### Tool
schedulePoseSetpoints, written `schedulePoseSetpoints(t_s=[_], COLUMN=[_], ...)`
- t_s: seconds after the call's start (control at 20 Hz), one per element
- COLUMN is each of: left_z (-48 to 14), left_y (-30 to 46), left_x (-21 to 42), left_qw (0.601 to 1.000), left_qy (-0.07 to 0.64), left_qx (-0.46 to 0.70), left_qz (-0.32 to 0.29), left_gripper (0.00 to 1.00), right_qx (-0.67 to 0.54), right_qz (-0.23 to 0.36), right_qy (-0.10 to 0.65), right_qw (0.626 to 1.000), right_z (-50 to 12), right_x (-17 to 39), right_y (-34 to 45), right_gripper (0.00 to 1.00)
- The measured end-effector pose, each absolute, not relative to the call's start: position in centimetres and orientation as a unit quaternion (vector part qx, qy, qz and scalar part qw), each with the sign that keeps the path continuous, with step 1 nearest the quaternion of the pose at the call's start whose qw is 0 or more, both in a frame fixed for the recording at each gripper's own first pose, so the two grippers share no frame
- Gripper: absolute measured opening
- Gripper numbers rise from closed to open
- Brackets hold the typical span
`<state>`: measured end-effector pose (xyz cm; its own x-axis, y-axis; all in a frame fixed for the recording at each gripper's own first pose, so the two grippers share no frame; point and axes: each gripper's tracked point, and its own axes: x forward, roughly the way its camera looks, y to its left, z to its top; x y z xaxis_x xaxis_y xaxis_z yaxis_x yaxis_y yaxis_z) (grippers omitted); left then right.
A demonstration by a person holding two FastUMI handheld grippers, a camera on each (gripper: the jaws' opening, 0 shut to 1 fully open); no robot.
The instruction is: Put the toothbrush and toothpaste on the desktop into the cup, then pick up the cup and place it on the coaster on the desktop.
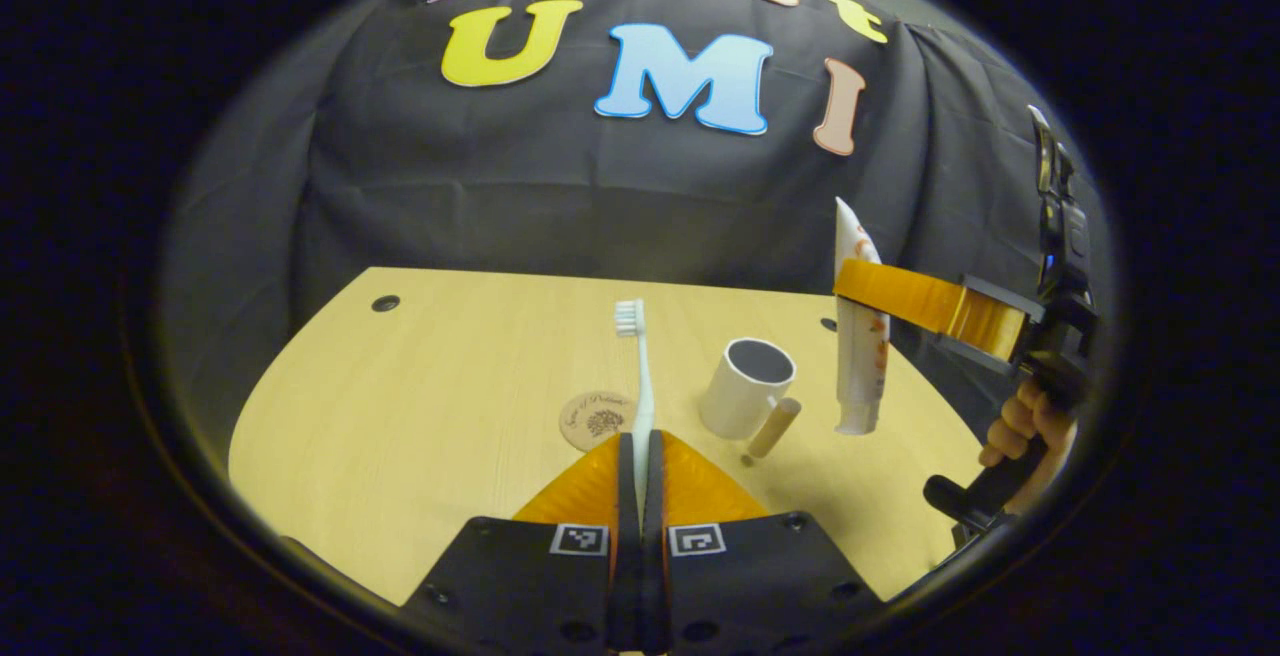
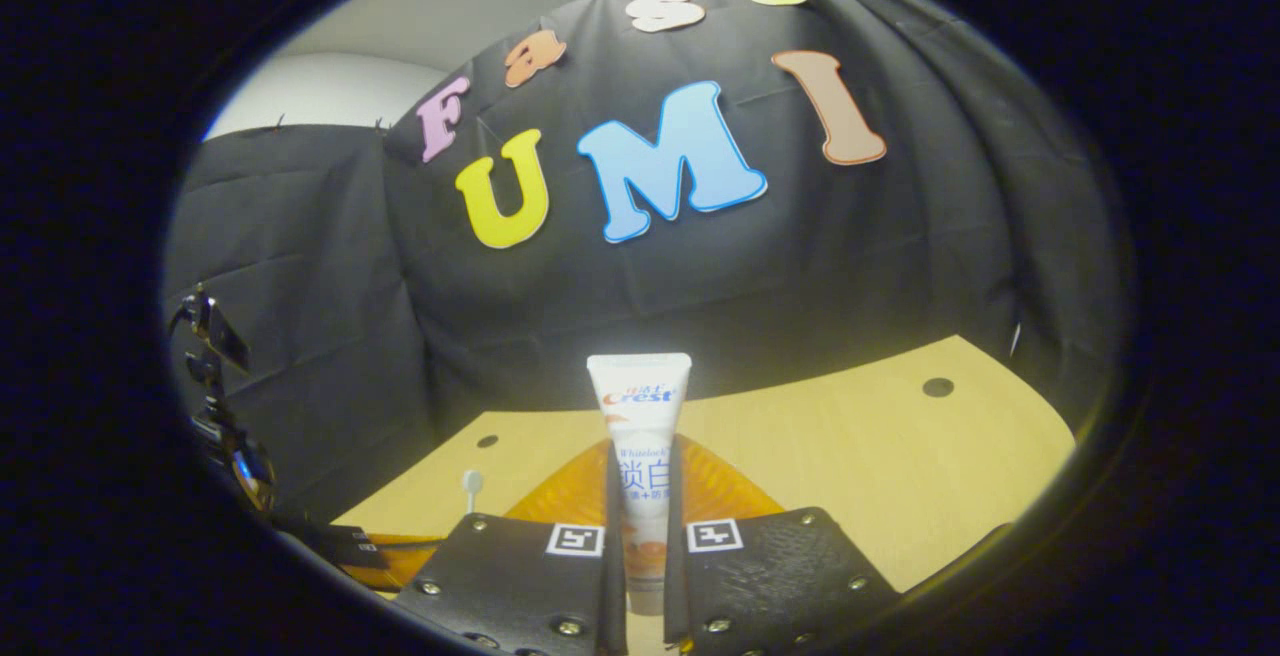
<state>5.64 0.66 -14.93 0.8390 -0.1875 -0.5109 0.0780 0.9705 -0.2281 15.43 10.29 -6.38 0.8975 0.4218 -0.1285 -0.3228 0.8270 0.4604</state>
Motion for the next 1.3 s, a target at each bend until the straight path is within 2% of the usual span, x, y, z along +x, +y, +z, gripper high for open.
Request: schedulePoseSetpoints(t_s=[0.4,0.9,0.95,1.0,1.3], left_z=[-14.3,-14.5,-14.5,-14.5,-14.7], left_y=[0.4,0.4,0.5,0.6,0.0], left_x=[8.5,8.8,8.8,8.8,9.2], left_qw=[0.962,0.959,0.959,0.959,0.957], left_qy=[0.243,0.244,0.246,0.246,0.249], left_qx=[-0.110,-0.122,-0.122,-0.121,-0.125], left_qz=[-0.066,-0.070,-0.069,-0.069,-0.075], left_gripper=[0.08,0.08,0.08,0.08,0.08], right_qx=[0.233,0.194,0.190,0.186,0.147], right_qz=[0.152,0.142,0.144,0.145,0.165], right_qy=[0.054,0.078,0.083,0.090,0.129], right_qw=[0.959,0.968,0.968,0.968,0.967], right_z=[-7.3,-12.4,-13.0,-13.3,-15.4], right_x=[21.9,25.5,25.7,25.6,24.1], right_y=[9.3,11.4,11.6,11.7,12.8], right_gripper=[0.15,0.16,0.12,0.18,0.24])
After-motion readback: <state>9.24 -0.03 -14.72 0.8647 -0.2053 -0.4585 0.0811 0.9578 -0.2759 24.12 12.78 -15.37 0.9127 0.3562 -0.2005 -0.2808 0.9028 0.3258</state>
